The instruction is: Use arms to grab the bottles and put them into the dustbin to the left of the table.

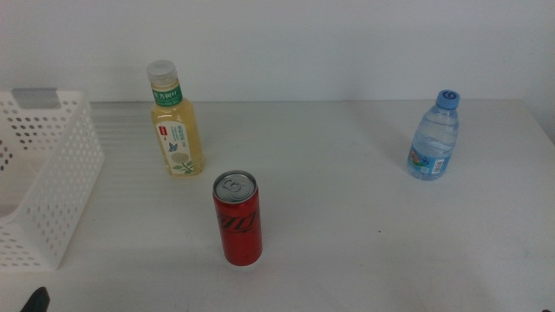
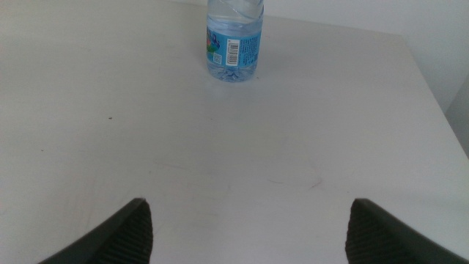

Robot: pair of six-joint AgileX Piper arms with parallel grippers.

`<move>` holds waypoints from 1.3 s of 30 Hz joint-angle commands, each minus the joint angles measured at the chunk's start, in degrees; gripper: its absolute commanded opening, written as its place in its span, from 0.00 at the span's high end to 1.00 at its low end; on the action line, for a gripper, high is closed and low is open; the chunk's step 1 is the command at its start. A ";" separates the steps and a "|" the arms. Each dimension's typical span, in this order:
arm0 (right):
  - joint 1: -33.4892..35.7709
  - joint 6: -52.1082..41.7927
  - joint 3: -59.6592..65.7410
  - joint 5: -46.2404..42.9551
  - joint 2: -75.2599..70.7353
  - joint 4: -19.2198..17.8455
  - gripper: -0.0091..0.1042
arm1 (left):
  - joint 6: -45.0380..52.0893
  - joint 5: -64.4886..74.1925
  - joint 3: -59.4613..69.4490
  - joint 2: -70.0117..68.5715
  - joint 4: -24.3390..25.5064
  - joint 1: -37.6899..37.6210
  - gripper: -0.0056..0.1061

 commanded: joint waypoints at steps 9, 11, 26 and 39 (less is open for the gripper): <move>-0.33 -0.56 -0.14 -4.27 -1.54 -0.83 0.27 | -0.57 -5.09 0.20 0.40 -2.74 -0.32 0.14; -0.33 -0.56 -0.14 -4.27 -1.54 -0.83 0.27 | -0.57 -5.15 0.20 0.80 -2.83 -0.32 0.14; -0.33 -0.56 -0.14 -4.27 -1.54 -0.83 0.27 | -0.21 -34.12 0.20 26.87 -5.37 -13.50 0.14; -0.33 -0.56 -0.14 -4.27 -1.54 -0.83 0.27 | -0.50 -61.16 0.20 50.88 -5.96 -31.13 0.14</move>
